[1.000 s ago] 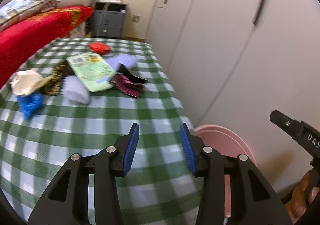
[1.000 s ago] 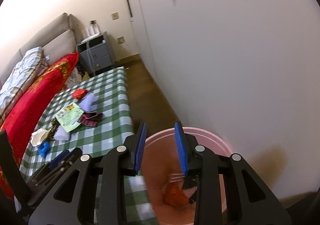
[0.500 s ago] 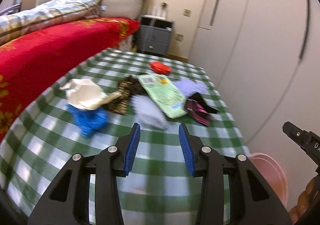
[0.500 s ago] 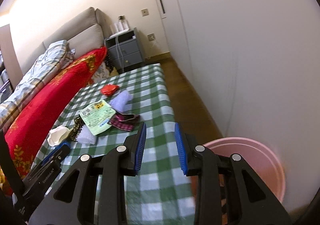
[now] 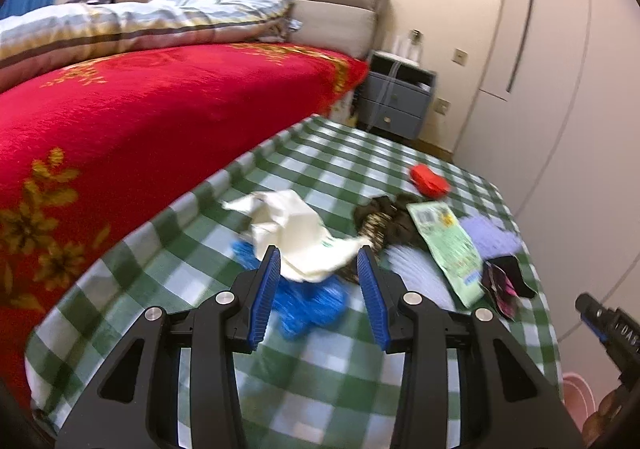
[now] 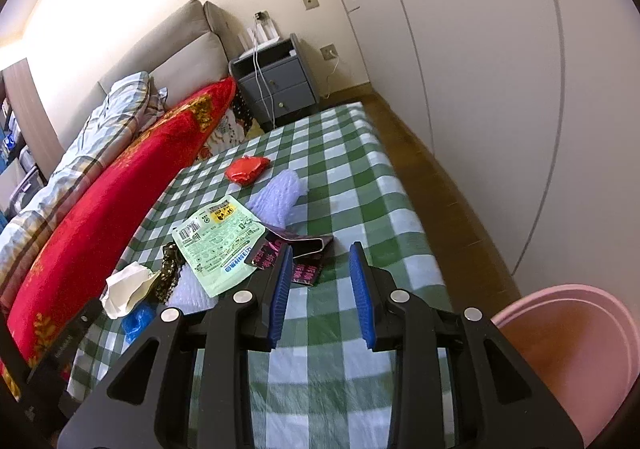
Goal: Collect trash
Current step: 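Grasp the blue plastic bag and white tissue with the left gripper, then grasp the pink-and-black wallet with the right gripper, then carry the tissue and wallet over the pink bucket with both grippers, then open both grippers to drop the tissue and wallet into the bucket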
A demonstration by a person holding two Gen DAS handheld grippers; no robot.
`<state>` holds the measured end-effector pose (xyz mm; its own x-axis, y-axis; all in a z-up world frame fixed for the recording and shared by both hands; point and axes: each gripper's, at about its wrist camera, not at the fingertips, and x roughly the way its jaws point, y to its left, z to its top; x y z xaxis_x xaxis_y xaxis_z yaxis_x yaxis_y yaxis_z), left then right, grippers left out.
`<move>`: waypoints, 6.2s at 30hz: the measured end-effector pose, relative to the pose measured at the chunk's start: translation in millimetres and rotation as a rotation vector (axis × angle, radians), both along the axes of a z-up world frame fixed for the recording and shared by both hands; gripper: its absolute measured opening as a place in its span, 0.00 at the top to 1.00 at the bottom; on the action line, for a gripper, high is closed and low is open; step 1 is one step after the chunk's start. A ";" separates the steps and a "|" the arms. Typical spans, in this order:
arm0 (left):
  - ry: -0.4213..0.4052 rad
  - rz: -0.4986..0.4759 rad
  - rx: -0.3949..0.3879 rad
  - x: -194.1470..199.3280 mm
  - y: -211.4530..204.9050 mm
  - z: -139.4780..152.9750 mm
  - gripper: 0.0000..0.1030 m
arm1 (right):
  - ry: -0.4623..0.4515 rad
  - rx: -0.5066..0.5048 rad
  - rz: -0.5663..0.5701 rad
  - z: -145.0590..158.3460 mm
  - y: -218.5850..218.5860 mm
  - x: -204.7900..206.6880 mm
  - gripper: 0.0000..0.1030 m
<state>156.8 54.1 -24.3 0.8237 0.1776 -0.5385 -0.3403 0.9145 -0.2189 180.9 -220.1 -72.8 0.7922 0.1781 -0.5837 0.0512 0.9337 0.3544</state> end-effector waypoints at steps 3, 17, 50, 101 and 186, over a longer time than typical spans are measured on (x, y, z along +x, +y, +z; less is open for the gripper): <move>-0.001 0.037 -0.005 3.7 9.6 -1.0 0.61 | 0.022 0.021 0.009 -10.1 2.0 12.7 0.70; 0.046 0.125 -0.122 19.9 41.8 -21.3 0.60 | 0.130 0.091 0.017 -48.2 5.5 58.0 0.70; 0.004 -0.063 -0.129 25.0 11.4 -3.5 0.98 | -0.016 0.034 0.084 4.0 14.4 21.4 0.99; 0.009 -0.359 -0.064 -54.3 -53.1 19.5 0.98 | 0.095 0.016 -0.011 -19.9 -17.4 -14.1 0.89; 0.150 -0.937 0.016 -82.1 -283.9 -27.9 0.82 | 0.052 -0.220 -0.241 80.4 -148.8 -128.3 0.62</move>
<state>74.7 -229.8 -52.2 0.5575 -0.5123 -0.6533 0.5097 0.8323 -0.2177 52.7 -368.9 7.6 0.7642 -0.1457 -0.6283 0.2927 0.9464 0.1365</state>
